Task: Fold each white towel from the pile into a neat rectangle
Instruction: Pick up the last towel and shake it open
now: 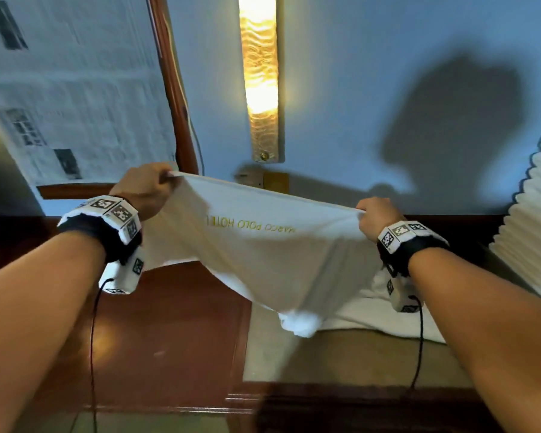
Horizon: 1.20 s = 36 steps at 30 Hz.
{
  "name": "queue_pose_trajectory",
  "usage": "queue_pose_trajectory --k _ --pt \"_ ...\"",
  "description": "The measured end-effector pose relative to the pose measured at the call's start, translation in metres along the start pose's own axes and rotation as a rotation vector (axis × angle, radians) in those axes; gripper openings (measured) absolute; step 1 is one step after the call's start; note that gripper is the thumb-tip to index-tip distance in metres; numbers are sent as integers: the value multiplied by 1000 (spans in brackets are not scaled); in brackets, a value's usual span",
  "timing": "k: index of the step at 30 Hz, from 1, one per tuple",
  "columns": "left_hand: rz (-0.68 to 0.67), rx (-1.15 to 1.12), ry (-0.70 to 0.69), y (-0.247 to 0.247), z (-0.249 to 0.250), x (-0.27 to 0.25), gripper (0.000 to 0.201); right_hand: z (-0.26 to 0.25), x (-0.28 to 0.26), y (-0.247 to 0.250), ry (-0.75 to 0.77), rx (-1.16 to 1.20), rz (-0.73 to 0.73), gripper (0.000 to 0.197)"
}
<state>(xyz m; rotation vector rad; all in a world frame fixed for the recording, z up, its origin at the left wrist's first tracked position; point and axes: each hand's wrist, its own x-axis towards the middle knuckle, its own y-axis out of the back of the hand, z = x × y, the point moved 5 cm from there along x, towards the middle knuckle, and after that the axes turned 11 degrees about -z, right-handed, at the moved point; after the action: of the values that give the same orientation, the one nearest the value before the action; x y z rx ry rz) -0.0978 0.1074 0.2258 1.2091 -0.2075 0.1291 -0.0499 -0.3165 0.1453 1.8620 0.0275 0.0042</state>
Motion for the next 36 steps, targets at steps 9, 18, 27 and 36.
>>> queue_pose_trajectory --k 9,18,27,36 --pt "-283 -182 -30 -61 11 5 69 -167 -15 15 480 -18 28 29" --pt "-281 -483 -119 -109 16 41 34 -214 22 -8 585 -306 -151 29" --pt "-298 -330 -100 -31 -57 46 28 -182 69 -30 379 249 -54 22" --pt "-196 -451 -207 -25 -96 36 17 -349 32 -18 592 418 112 16"
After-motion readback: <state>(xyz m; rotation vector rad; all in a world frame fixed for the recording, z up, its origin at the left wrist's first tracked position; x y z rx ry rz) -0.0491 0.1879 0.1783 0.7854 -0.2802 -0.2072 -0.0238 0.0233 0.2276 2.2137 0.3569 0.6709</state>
